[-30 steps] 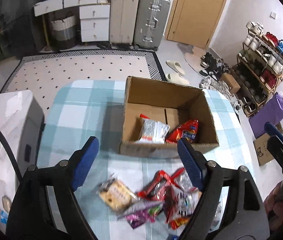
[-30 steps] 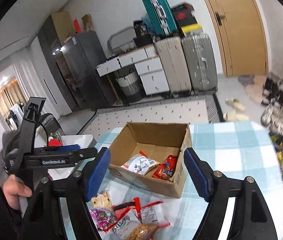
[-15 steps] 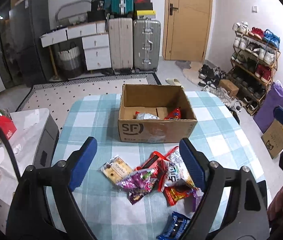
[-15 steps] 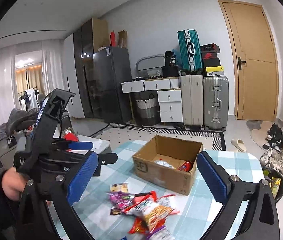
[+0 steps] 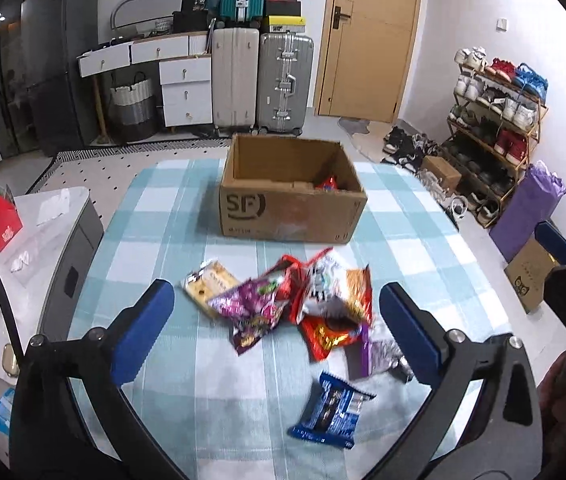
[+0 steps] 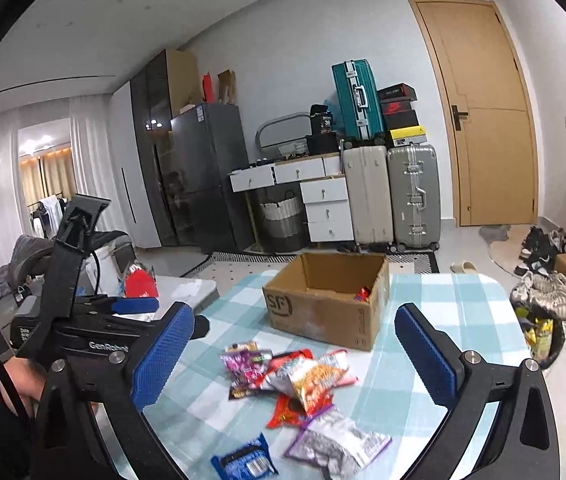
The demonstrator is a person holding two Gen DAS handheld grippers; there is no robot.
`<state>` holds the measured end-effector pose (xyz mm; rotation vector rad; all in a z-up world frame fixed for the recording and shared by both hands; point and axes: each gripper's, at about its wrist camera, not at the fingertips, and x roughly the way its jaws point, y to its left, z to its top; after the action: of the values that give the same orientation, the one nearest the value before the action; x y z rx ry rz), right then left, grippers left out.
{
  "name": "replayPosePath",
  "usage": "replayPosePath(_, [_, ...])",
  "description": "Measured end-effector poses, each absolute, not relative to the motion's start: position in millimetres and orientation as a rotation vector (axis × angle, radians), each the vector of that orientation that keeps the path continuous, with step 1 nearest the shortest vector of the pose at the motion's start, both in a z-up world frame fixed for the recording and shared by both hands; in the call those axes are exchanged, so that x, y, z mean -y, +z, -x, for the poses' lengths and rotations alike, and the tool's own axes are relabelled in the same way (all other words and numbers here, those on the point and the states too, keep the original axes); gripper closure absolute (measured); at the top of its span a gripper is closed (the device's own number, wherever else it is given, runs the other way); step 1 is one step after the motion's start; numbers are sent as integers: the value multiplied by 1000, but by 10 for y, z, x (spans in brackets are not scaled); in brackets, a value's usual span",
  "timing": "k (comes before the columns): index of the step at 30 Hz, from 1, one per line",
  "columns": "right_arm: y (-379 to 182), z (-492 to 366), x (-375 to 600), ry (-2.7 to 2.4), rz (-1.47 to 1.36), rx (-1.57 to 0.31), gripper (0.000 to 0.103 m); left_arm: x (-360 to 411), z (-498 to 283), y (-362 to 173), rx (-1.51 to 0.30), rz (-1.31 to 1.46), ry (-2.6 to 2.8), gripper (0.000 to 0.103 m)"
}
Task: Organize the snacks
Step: 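Grasp the blue cookie pack with the left gripper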
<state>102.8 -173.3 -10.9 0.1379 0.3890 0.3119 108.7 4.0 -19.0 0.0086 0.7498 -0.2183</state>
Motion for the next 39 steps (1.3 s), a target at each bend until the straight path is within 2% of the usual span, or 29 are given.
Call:
replayPosePath(9, [-450, -839, 1840, 272, -142, -452, 0, -94, -947, -745, -826, 46, -288, 0])
replayPosePath(17, [-695, -724, 1901, 272, -168, -490, 0, 36, -813, -1136, -865, -33, -329, 0])
replayPosePath(39, [-1113, -633, 2008, 262, -231, -583, 0, 550, -899, -1779, -1014, -147, -425, 0])
